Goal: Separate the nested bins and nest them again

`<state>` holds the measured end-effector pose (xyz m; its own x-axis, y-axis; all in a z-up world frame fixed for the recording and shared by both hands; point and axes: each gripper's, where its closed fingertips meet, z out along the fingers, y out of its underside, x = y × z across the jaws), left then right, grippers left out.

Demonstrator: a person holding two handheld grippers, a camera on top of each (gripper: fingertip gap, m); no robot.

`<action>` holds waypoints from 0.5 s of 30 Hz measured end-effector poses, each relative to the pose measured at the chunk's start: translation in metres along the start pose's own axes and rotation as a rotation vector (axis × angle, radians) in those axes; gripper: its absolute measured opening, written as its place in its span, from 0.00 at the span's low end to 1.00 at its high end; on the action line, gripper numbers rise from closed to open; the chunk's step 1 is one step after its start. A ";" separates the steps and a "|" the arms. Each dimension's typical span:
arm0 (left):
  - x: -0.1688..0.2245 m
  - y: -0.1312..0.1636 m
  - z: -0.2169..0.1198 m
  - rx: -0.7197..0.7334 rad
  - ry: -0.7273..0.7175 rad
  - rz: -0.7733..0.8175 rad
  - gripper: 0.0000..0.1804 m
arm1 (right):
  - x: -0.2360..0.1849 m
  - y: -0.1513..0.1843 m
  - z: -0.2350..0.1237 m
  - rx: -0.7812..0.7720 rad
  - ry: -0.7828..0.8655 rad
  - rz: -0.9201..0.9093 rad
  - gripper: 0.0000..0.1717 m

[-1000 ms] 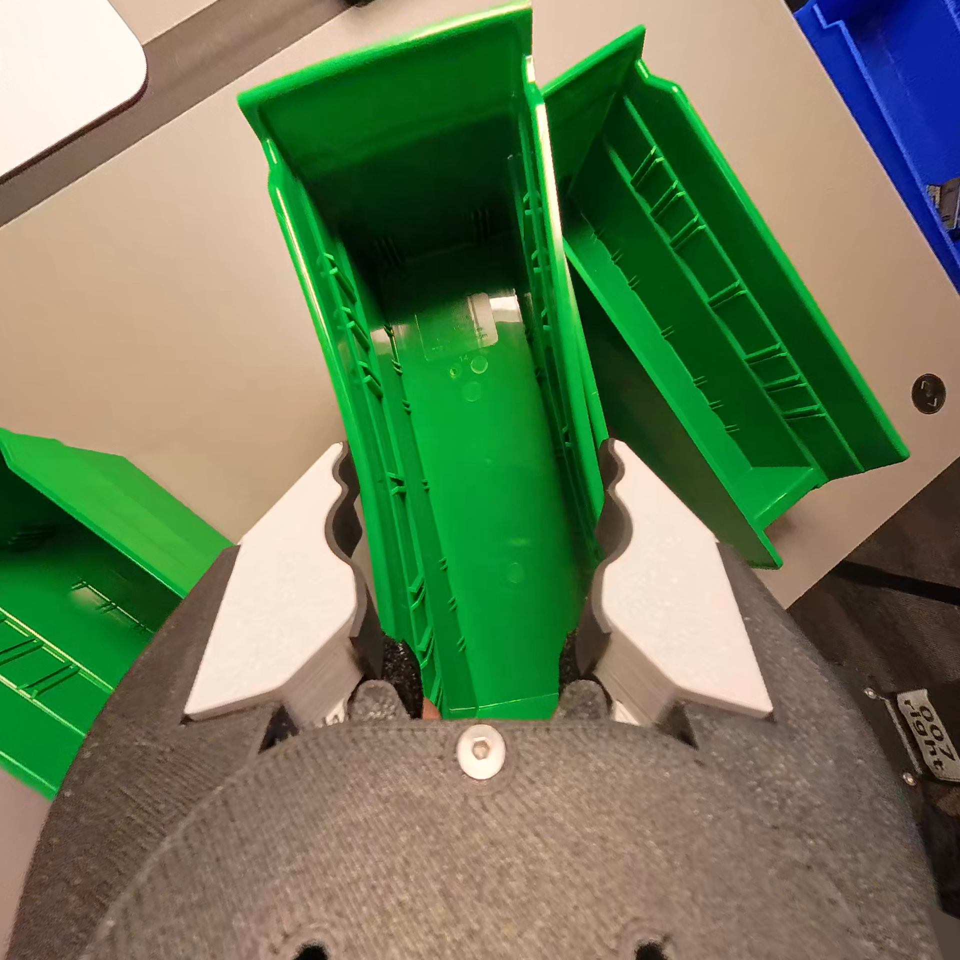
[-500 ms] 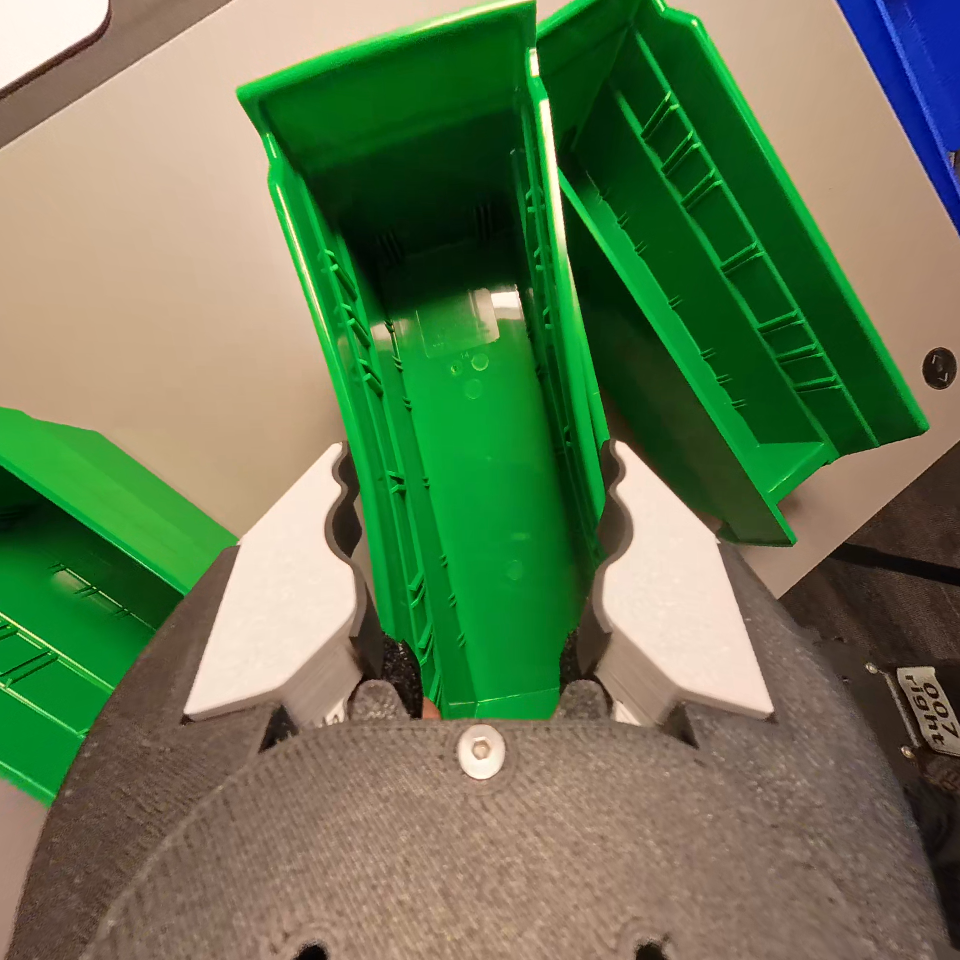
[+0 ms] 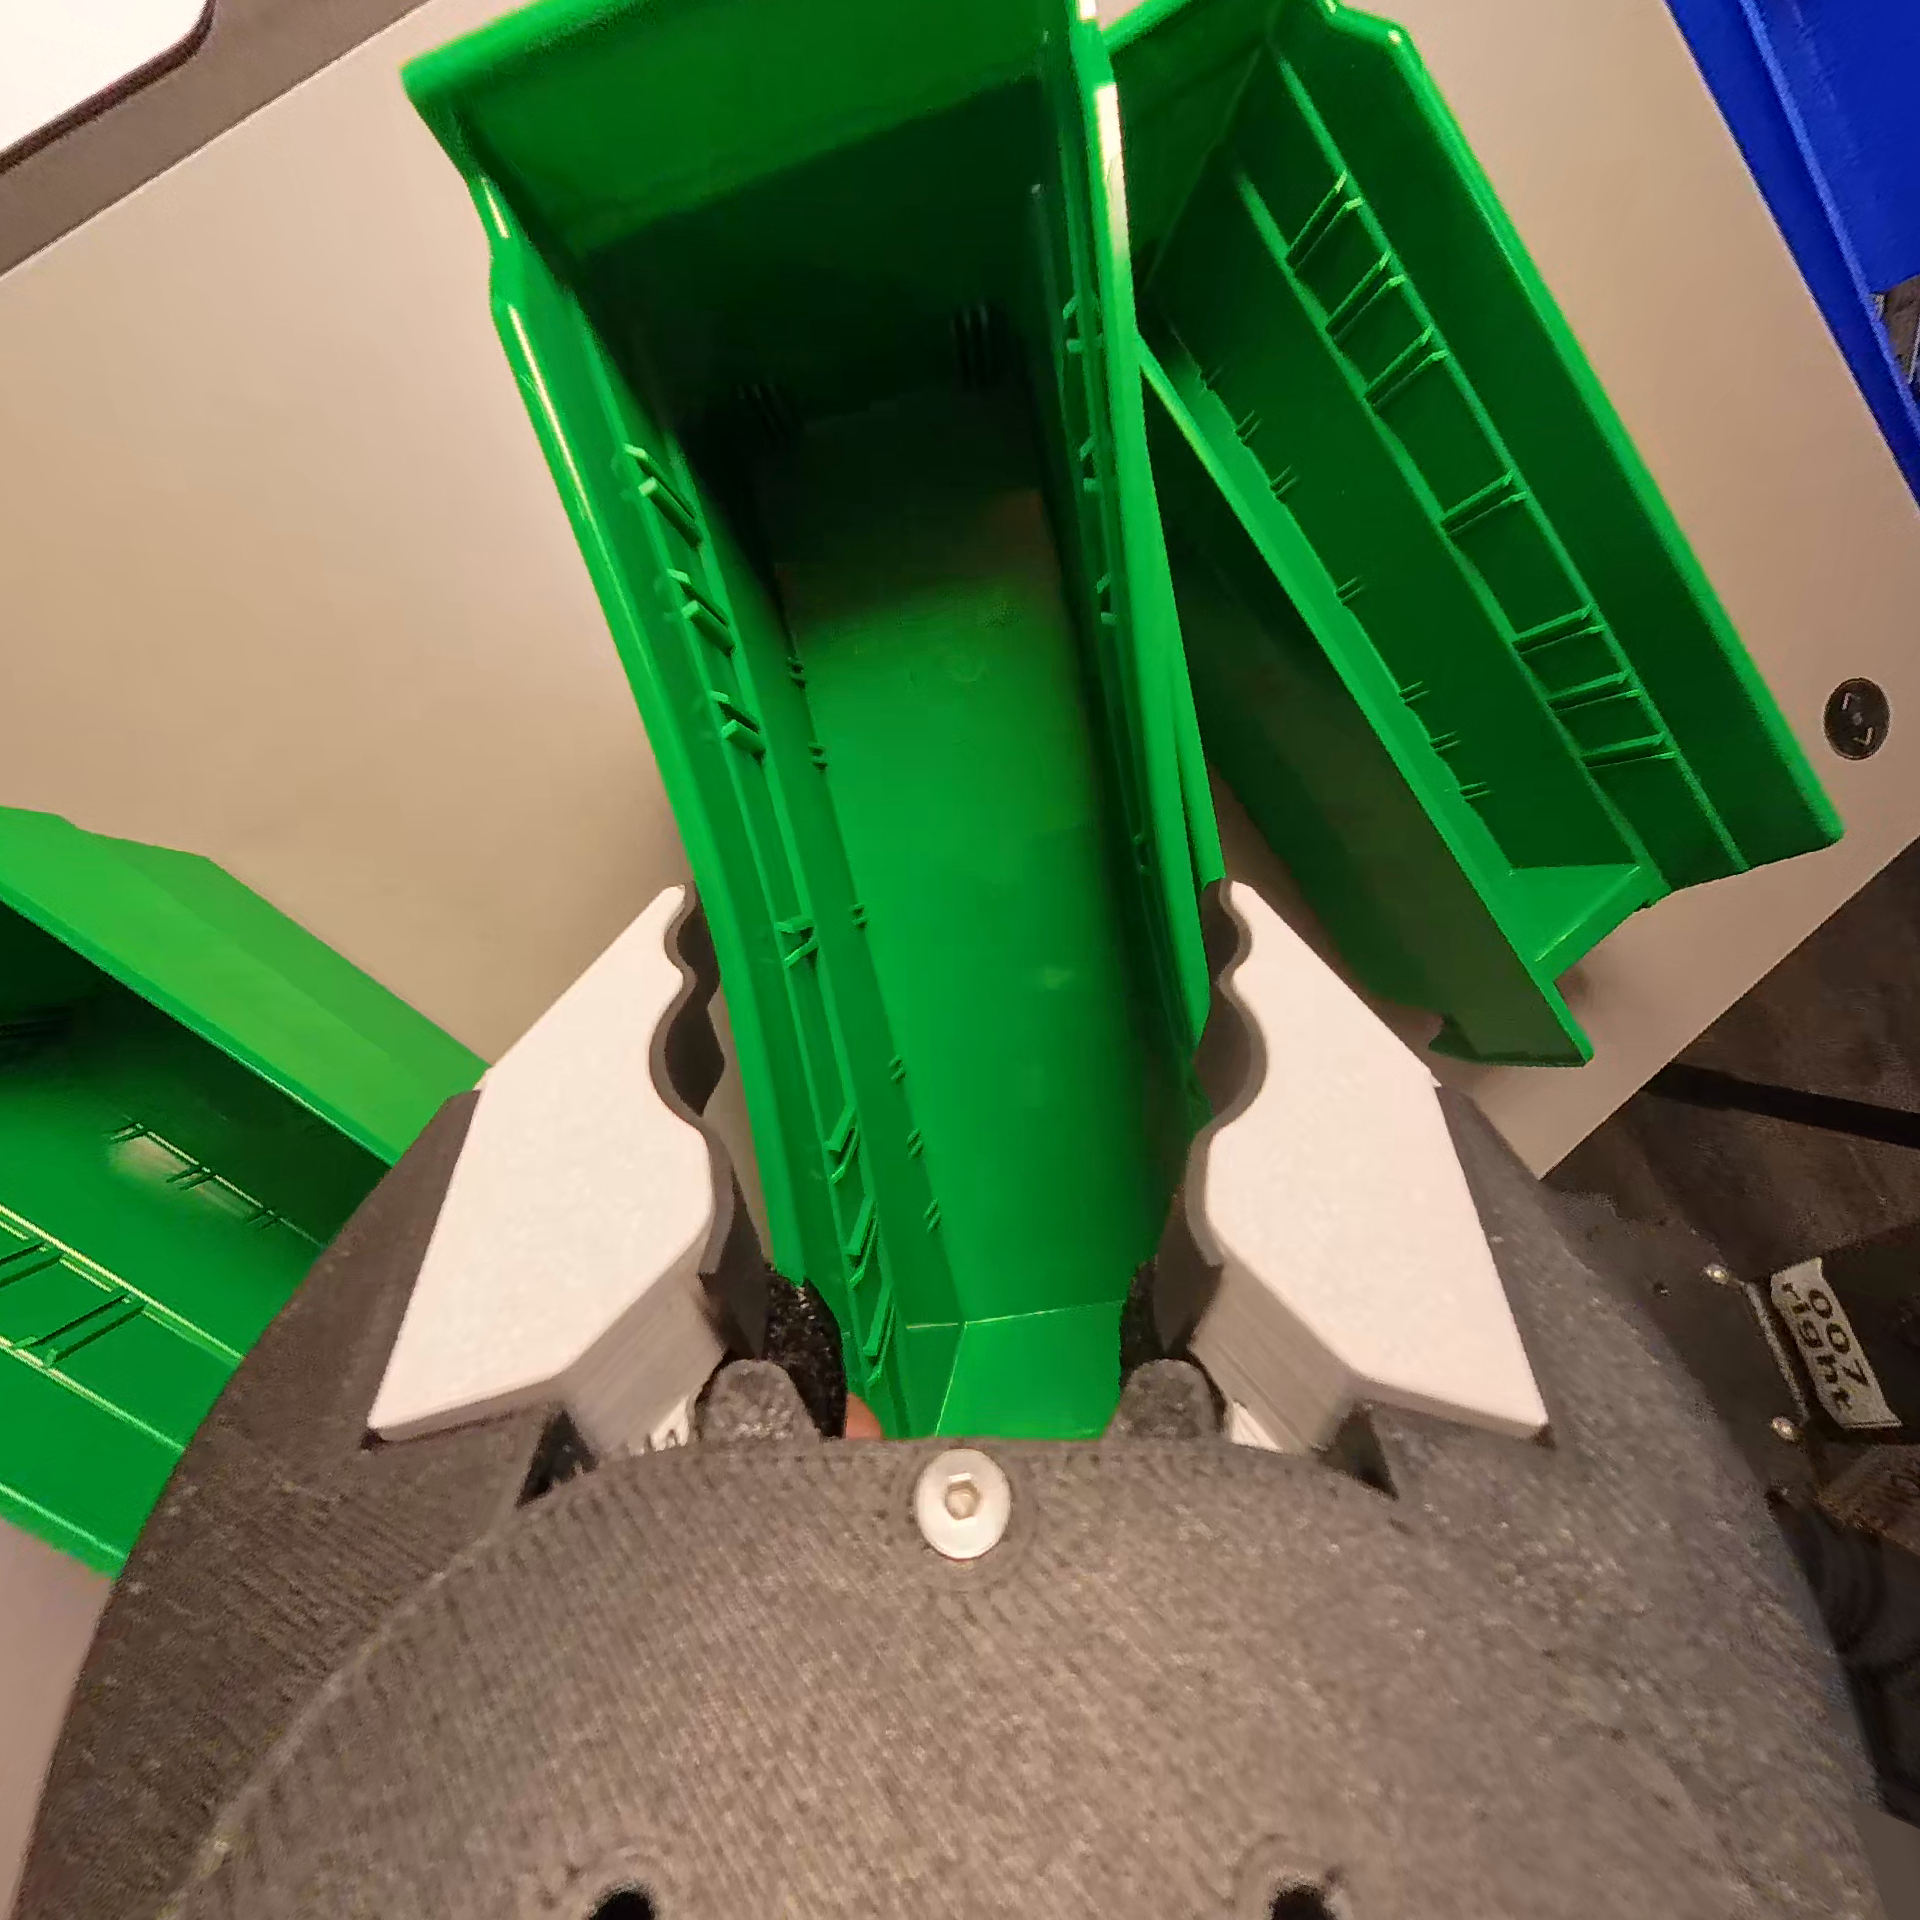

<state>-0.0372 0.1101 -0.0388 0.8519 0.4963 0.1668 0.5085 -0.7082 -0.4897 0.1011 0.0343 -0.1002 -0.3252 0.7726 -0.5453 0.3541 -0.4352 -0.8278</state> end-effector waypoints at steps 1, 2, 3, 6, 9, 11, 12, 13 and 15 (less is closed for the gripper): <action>-0.001 0.000 0.000 0.004 0.000 -0.002 0.51 | 0.002 0.001 0.000 -0.007 0.008 0.010 0.03; -0.001 0.000 -0.001 0.010 0.000 -0.005 0.52 | 0.003 0.001 0.000 -0.011 0.010 0.018 0.03; -0.003 0.001 -0.002 0.013 -0.001 -0.008 0.52 | 0.004 0.001 0.000 -0.011 0.011 0.025 0.03; -0.006 0.002 -0.003 0.024 -0.002 -0.018 0.52 | 0.005 -0.001 0.000 0.003 0.014 0.015 0.03; -0.007 0.002 -0.005 0.036 -0.004 -0.023 0.52 | 0.006 -0.002 -0.001 0.005 0.017 0.020 0.03; -0.007 -0.001 -0.008 0.050 -0.005 -0.025 0.53 | 0.006 0.000 -0.001 -0.007 0.012 0.028 0.03; -0.008 -0.003 -0.011 0.061 -0.005 -0.028 0.53 | 0.005 0.001 -0.001 -0.015 0.008 0.033 0.03; -0.008 -0.007 -0.015 0.077 -0.003 -0.032 0.53 | 0.006 0.004 -0.001 -0.033 0.010 0.037 0.03; -0.008 -0.013 -0.025 0.104 0.009 -0.046 0.53 | 0.007 0.007 -0.003 -0.061 0.023 0.037 0.03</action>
<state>-0.0477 0.1026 -0.0120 0.8293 0.5223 0.1983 0.5316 -0.6286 -0.5677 0.1040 0.0380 -0.1098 -0.2909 0.7669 -0.5720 0.4183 -0.4358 -0.7969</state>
